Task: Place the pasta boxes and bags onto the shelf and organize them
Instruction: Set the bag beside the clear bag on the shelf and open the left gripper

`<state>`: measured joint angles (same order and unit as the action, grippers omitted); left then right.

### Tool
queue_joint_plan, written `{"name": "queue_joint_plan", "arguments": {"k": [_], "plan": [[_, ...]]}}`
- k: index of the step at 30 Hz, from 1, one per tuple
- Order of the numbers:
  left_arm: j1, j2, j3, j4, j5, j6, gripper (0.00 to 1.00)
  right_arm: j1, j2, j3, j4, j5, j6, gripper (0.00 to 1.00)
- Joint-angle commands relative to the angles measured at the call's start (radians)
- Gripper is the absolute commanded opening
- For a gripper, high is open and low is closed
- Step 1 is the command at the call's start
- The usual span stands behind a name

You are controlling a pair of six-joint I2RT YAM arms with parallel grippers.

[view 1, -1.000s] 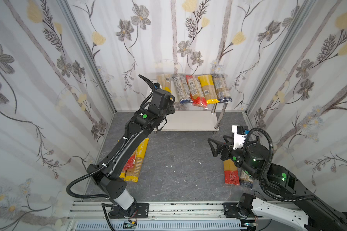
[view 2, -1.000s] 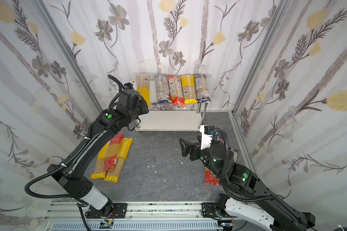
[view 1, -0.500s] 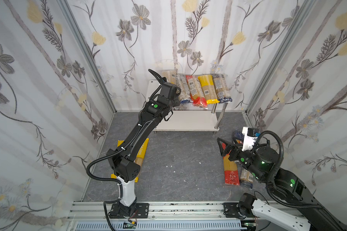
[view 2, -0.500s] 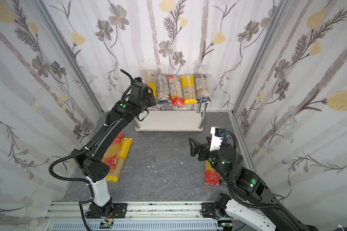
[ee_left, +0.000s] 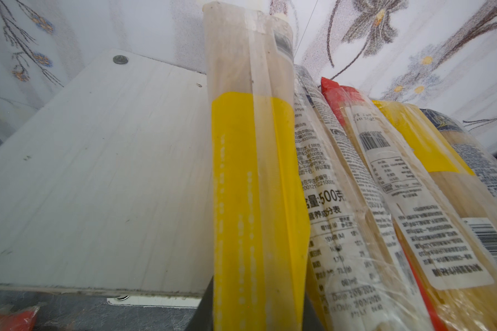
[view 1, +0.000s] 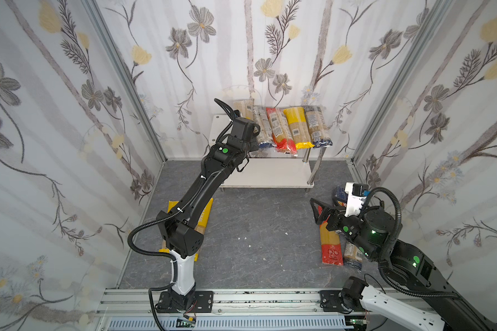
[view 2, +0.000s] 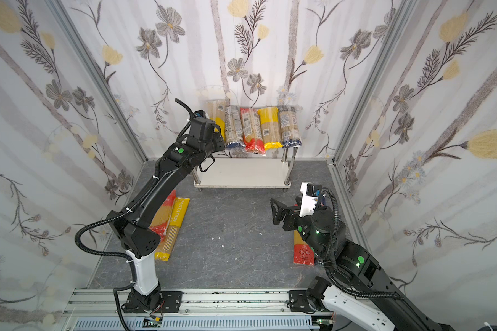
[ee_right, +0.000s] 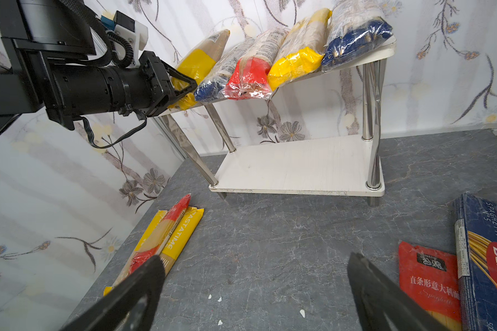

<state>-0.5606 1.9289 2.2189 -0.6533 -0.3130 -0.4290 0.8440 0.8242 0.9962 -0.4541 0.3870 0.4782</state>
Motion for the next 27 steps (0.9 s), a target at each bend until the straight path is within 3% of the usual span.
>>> {"name": "queue_joint_plan", "arguments": {"k": [1,4,8,12,20,27], "plan": [[0.007,-0.023,-0.008,0.09,-0.062,0.012,0.21,0.0,0.016,0.002,0.008,-0.011,0.009,1.0],[0.014,-0.032,-0.019,0.089,-0.059,0.02,0.36,0.0,0.015,0.001,0.008,-0.016,0.019,1.0],[0.022,-0.035,-0.024,0.09,-0.026,0.035,0.74,0.0,0.012,-0.001,0.006,-0.021,0.022,1.0],[0.022,-0.043,-0.032,0.091,0.008,0.046,1.0,0.0,0.015,0.001,-0.01,-0.013,0.031,1.0],[0.021,-0.177,-0.139,0.094,0.013,0.045,1.0,0.0,0.016,0.018,-0.039,0.006,0.037,1.0],[0.022,-0.432,-0.44,0.101,-0.06,0.053,1.0,0.002,0.042,0.016,-0.042,-0.025,0.042,1.0]]}}
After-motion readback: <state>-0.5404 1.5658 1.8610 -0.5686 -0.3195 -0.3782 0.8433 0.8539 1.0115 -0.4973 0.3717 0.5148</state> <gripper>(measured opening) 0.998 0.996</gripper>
